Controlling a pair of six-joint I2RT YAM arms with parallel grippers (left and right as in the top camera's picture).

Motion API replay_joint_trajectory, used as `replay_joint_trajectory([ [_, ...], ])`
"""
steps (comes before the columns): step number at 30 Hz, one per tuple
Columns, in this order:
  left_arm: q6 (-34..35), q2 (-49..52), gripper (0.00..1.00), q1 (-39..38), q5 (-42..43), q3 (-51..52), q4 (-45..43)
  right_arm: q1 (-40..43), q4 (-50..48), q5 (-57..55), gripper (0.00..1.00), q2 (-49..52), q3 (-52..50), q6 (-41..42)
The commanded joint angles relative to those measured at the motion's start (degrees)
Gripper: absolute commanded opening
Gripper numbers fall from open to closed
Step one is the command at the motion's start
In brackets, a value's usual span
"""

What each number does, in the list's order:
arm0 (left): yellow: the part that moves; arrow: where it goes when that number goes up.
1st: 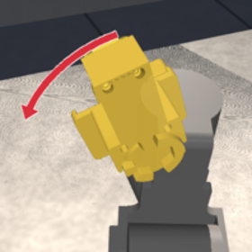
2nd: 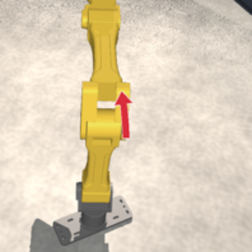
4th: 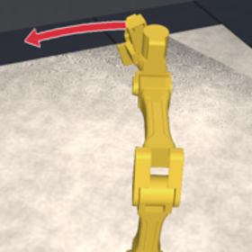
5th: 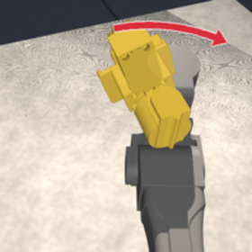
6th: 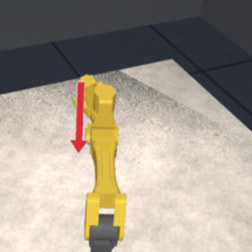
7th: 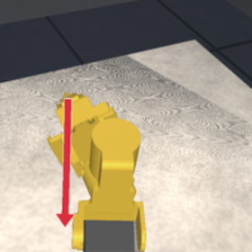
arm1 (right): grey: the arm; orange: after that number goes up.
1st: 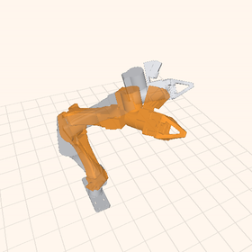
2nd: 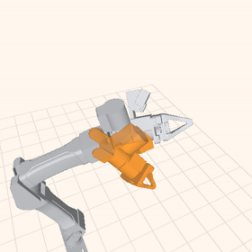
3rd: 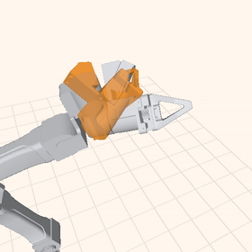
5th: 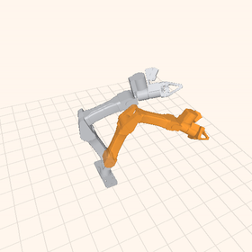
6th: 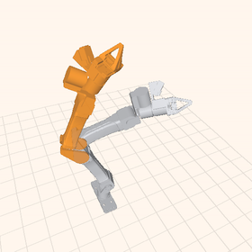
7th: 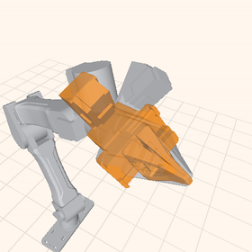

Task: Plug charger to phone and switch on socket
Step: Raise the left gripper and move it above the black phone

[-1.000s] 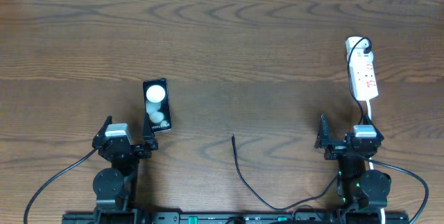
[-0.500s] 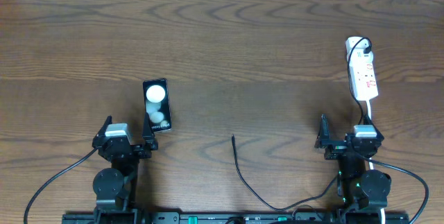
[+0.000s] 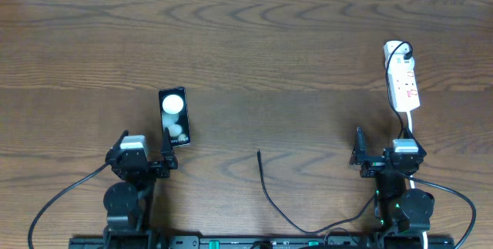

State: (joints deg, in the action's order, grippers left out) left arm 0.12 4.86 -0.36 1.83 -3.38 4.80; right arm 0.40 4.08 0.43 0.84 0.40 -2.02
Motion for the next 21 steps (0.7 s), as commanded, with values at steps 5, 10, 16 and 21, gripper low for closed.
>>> replay_joint_trajectory([
  [5,-0.68,11.61,0.89,0.35,0.55,-11.82,1.18,-0.66,0.26,-0.28,0.99,-0.52,-0.07,0.72],
  [10,-1.64,21.07,0.89,0.35,0.57,-21.24,2.51,-0.66,0.26,-0.28,0.99,-0.52,-0.07,0.72],
  [16,-1.62,32.7,0.89,0.33,1.86,-34.23,9.6,-0.66,0.26,-0.28,0.99,-0.52,-0.07,0.72],
  [21,-1.36,41.97,0.89,0.35,1.88,-45.7,18.32,-0.66,0.26,-0.28,0.99,-0.52,-0.07,0.72],
])
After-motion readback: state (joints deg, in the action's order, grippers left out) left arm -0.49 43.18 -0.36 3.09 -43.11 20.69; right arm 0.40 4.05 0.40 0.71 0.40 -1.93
